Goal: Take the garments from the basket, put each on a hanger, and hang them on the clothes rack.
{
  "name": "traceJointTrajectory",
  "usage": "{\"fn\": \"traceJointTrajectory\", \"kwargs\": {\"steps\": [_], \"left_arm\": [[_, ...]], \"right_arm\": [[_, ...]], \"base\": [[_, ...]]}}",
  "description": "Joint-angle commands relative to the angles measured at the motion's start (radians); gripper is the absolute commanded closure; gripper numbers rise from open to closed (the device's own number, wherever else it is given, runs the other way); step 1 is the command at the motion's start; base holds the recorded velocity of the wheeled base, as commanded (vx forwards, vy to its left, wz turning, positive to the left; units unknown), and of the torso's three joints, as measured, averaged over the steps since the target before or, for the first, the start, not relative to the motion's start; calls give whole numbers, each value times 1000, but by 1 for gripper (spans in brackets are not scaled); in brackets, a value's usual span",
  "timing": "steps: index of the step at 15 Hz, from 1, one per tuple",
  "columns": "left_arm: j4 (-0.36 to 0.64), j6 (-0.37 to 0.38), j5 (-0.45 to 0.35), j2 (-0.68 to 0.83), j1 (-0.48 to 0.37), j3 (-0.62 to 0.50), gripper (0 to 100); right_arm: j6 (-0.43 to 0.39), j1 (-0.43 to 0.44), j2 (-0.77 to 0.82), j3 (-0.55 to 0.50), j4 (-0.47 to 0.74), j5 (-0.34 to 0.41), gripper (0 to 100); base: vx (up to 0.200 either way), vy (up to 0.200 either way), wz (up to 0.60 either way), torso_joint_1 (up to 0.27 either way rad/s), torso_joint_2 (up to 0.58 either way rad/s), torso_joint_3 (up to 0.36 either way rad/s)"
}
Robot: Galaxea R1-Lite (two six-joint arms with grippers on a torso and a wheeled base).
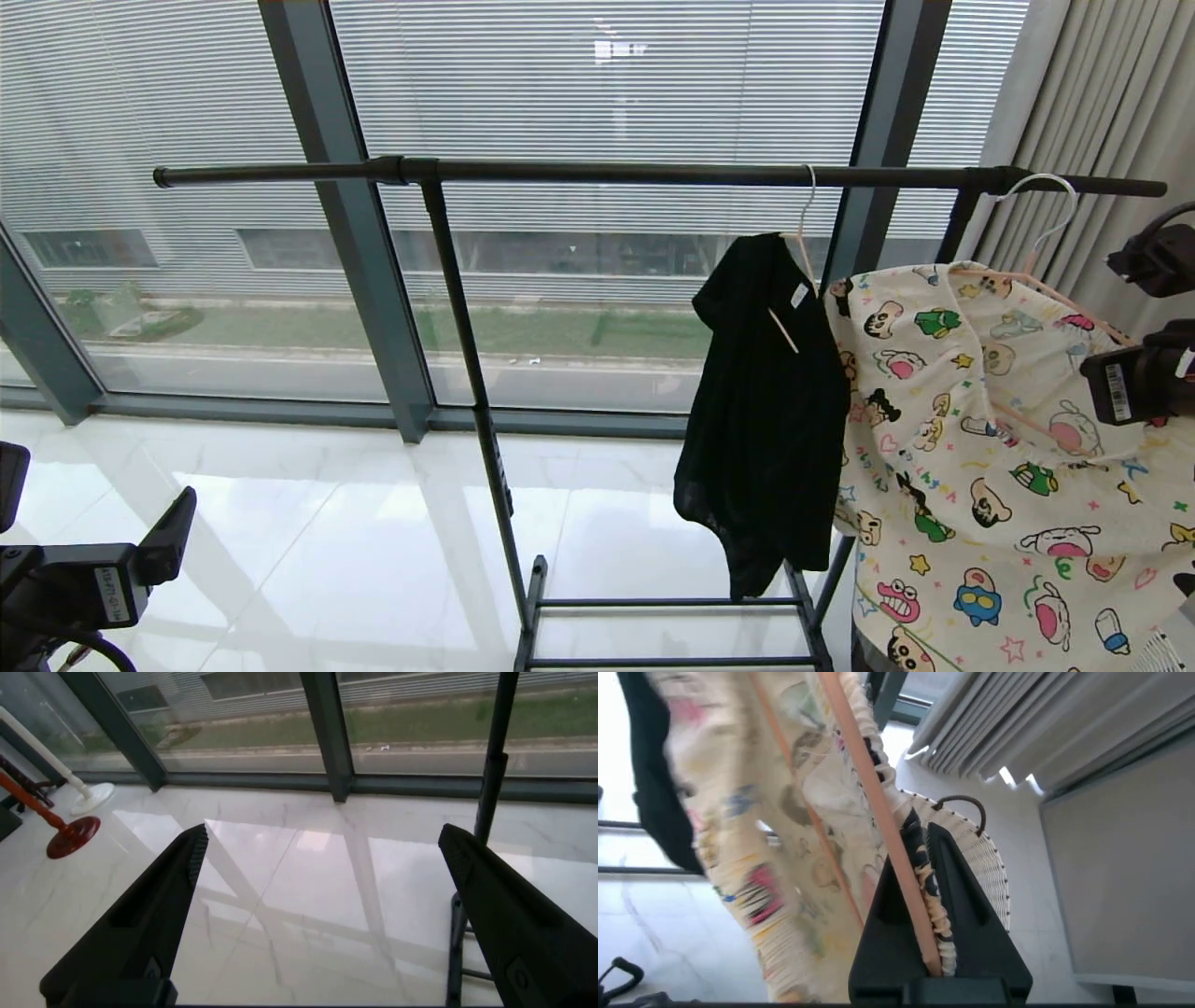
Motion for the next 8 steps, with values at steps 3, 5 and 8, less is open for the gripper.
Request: {"fn": "traceJointTrajectory", "kwargs": {"steps": [3, 5, 8], "left_arm": [[-1, 28, 1, -5, 0, -4, 0], [-1, 30, -7, -11, 0, -7, 0], [-1, 31, -21, -11, -2, -7, 0]], "right_arm": [[4, -9, 13, -29, -1, -1, 100], [34, -9, 40, -72, -1, -4, 100], [47, -9, 77, -129, -1, -28, 100]], "base": [[0, 0, 0, 0, 0, 0], [100, 0, 0, 1, 1, -1], [200, 0, 0, -6, -2, 6]]}}
